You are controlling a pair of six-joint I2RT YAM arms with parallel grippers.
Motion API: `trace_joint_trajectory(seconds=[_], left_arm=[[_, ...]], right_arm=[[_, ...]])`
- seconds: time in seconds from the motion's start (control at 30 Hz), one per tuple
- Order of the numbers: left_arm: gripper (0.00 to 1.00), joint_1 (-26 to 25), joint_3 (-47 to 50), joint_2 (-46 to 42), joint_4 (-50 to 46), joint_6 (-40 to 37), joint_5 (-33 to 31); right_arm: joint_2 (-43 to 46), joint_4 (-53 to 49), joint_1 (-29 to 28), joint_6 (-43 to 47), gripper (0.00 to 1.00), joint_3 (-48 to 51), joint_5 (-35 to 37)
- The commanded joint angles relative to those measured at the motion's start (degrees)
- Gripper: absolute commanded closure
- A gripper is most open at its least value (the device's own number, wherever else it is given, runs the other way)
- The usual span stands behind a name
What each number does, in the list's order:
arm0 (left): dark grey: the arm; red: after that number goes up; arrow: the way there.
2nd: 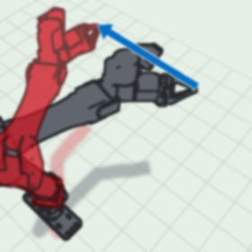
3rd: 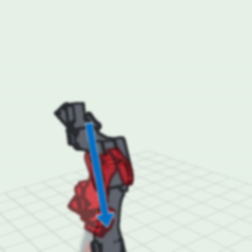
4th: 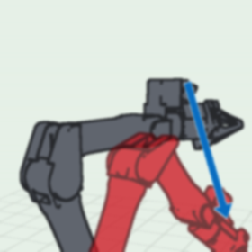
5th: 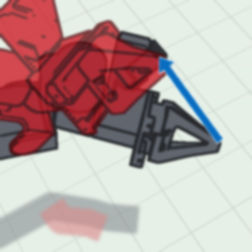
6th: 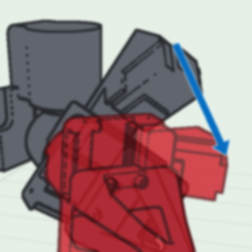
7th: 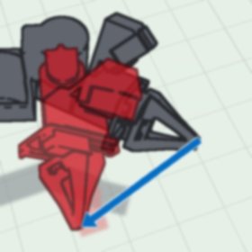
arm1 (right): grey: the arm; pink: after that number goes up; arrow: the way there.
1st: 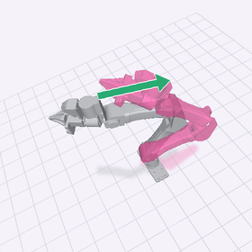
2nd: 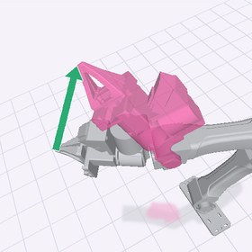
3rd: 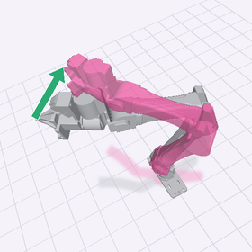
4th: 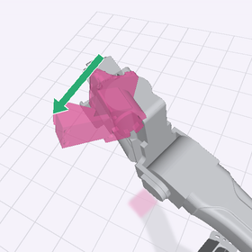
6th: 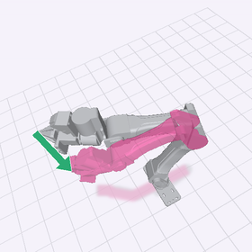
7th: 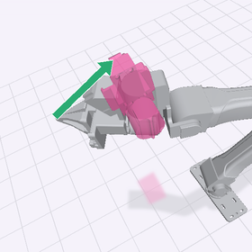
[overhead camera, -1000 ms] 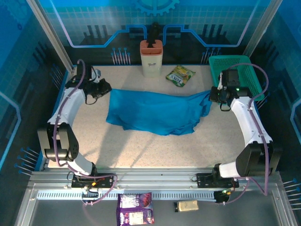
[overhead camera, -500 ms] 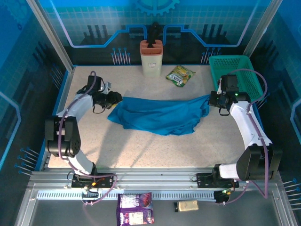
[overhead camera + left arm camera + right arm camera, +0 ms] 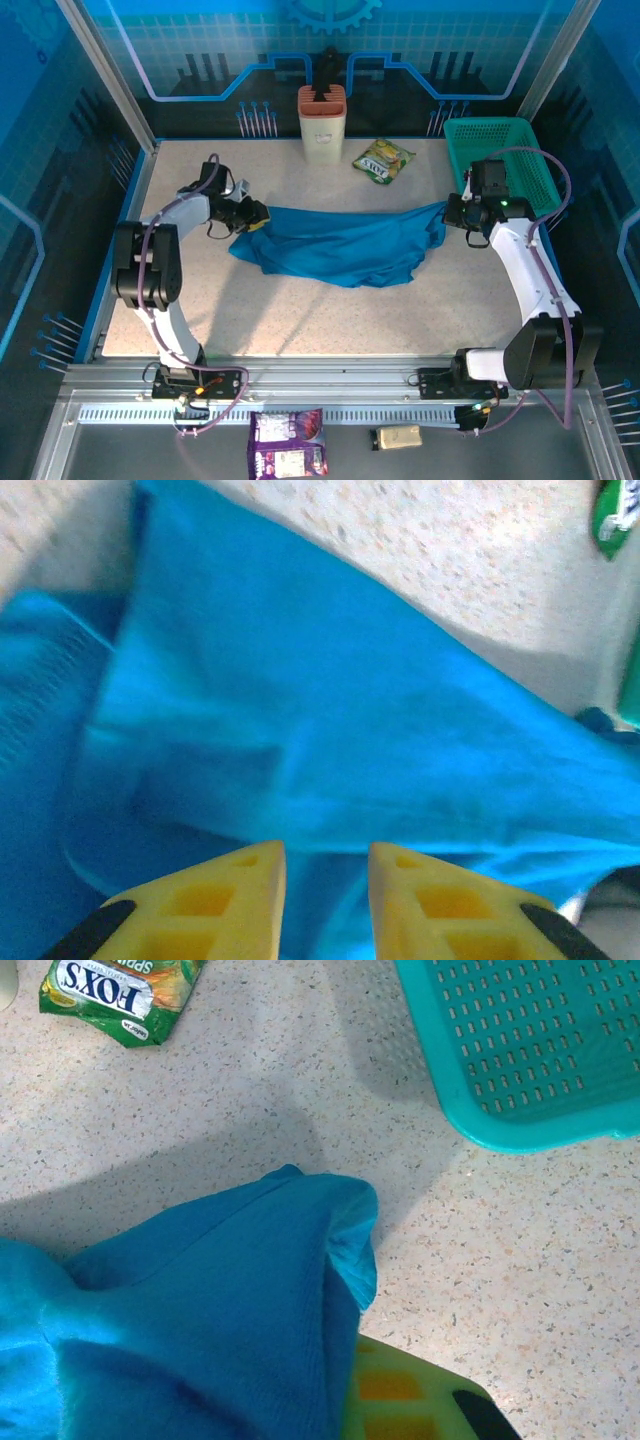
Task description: Fold the inside-out t-shirt
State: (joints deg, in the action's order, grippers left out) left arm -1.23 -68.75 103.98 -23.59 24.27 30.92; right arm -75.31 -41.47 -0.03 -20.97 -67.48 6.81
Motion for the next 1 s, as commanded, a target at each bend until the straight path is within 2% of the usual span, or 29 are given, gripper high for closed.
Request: trace_joint_trajectory(seconds=[0.0, 0.13, 0.23, 0.27, 0.33, 0.4, 0.47, 0.53, 0.63, 0.73, 0.97], left_arm=[[0.84, -1.95, 5.15, -6.7, 1.52, 1.51, 3.34], [0.94, -4.21, 12.11, -13.46, 3.35, 4.1, 1.34], [0.94, -5.6, 16.19, -17.92, 2.98, 4.83, -3.05], [0.9, -5.62, 17.07, -19.01, 2.93, 5.03, -4.79], [0.7, -5.53, 16.3, -20.02, 1.58, 4.12, -9.51], [0.57, -5.47, 12.84, -18.5, -1.57, 1.68, -13.09], [0.53, -5.36, 7.88, -14.94, -5.36, -1.24, -16.3], [0.53, -5.02, 3.17, -10.3, -8.43, -3.7, -17.64], [0.53, -3.92, -0.66, -4.73, -9.7, -5.27, -15.81], [0.55, -3.69, -2.61, -2.3, -11.24, -6.66, -16.17], [0.76, -3.68, -0.09, -5.85, -10.77, -7.17, -15.71]], right_arm=[[2.07, -0.57, -0.49, -1.33, 1.0, -1.4, -0.79], [2.12, -0.32, -0.38, -1.44, 1.0, -2.47, -2.01], [2.1, 0.21, -0.39, -1.66, 1.0, -2.31, -3.07], [2.0, 0.49, -0.34, -1.7, 1.0, -2.14, -3.23], [1.7, 0.91, -0.36, -1.84, 1.0, -1.8, -3.78], [1.6, 0.96, -0.33, -1.86, 1.0, -1.6, -3.92], [1.92, 1.12, -0.41, -1.9, 1.0, -1.13, -3.91], [2.35, 1.18, -0.38, -1.96, 1.0, -0.66, -3.99], [2.79, 0.7, -0.17, -1.9, 1.0, -0.42, -4.0], [3.64, 0.23, -0.02, -2.0, 1.0, -0.11, -3.79], [3.95, 0.47, -0.02, -2.76, 1.0, -0.23, -4.83]])
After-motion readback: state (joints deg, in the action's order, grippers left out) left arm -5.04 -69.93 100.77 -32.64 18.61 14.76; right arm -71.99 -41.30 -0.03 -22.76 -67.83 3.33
